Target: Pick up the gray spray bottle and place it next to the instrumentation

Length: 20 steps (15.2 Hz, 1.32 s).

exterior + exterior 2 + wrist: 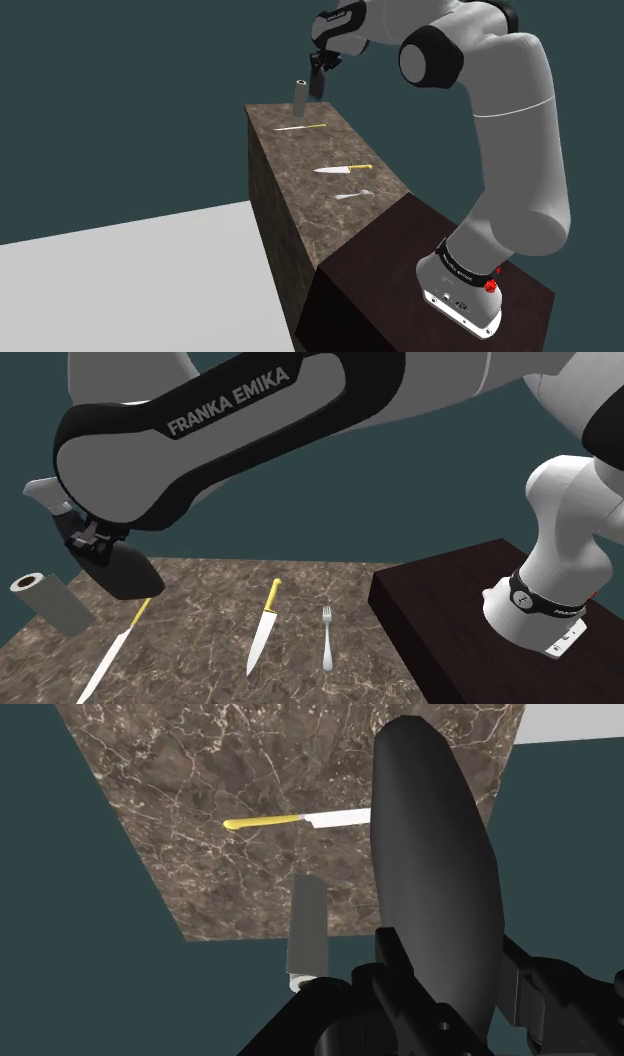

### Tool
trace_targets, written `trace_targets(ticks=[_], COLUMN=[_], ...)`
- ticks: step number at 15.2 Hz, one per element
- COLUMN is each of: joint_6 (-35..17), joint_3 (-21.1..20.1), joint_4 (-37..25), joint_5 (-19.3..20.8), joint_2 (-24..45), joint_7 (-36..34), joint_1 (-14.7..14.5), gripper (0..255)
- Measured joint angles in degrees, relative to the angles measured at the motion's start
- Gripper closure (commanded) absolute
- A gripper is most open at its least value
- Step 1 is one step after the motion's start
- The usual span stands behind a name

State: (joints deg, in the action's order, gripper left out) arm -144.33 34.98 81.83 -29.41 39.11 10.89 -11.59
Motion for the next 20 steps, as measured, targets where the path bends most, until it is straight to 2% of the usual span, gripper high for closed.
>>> trace_targets(ticks=[20], joint_6=[-10.24], joint_3=[-5.59], joint_4=[2.73], joint_5=[-5.25], joint_2=[7.1], joint_7=[4.13], joint_1=[2.95], gripper=[255])
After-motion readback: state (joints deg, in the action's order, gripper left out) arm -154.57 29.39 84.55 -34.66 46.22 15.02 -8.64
